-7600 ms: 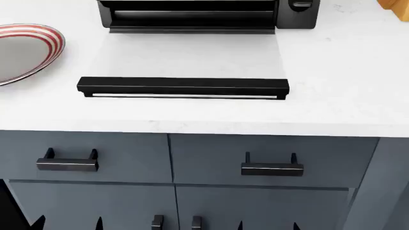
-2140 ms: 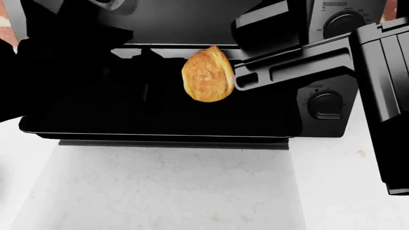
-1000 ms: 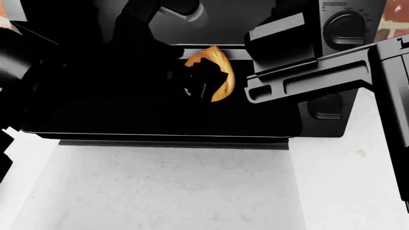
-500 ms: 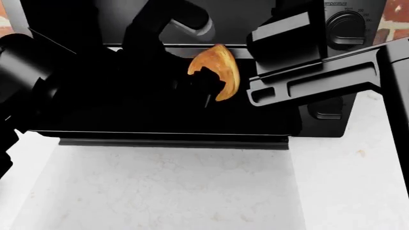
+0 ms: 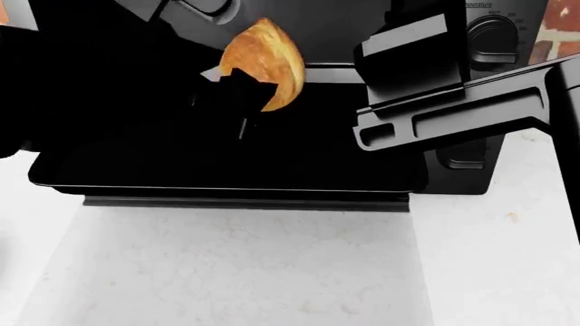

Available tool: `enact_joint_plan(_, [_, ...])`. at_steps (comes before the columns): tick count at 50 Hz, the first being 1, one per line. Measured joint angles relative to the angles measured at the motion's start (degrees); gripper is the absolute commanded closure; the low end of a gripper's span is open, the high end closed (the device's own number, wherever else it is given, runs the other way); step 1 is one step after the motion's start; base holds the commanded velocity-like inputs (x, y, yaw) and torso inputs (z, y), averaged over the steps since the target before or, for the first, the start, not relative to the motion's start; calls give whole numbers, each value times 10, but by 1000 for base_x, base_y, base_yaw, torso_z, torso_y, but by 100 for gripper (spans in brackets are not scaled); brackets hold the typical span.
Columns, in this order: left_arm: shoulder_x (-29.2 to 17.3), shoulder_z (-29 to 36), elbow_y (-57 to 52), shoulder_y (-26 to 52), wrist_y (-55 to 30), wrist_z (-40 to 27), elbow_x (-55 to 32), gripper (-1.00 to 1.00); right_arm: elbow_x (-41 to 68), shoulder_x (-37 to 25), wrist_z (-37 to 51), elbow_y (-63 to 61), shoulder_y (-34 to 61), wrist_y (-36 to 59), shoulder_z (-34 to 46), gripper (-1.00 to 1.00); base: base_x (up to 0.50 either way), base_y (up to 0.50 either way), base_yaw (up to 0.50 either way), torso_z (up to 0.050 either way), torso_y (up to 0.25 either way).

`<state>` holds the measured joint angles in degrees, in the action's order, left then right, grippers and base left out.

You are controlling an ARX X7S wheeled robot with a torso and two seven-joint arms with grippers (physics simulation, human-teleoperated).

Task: Pick the bread from the tray and place it on the plate on the counter.

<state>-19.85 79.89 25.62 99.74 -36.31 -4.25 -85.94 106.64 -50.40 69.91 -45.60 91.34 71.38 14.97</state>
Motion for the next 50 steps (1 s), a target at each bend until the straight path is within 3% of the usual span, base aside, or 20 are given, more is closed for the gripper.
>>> enact_joint_plan(11, [-128,-31,-177,28,-31,-104,-58,100,13,-4,11,-3,8,-7,7,-100,0,0,0,0,0])
enact_joint_plan(23, [-230,-56,-286,60,-65,-180,-114,100,16,-6,13,-7,9,-13,10,-100,0,0,0,0,0])
enact_joint_plan(36, [-297,-71,-326,89,-98,-233,-158,100,21,-9,15,-10,11,-18,14,-100,0,0,0,0,0])
enact_joint_plan(50, [-356,-76,-310,105,-122,-238,-157,100,29,-7,24,-10,22,-22,26,-100,0,0,0,0,0])
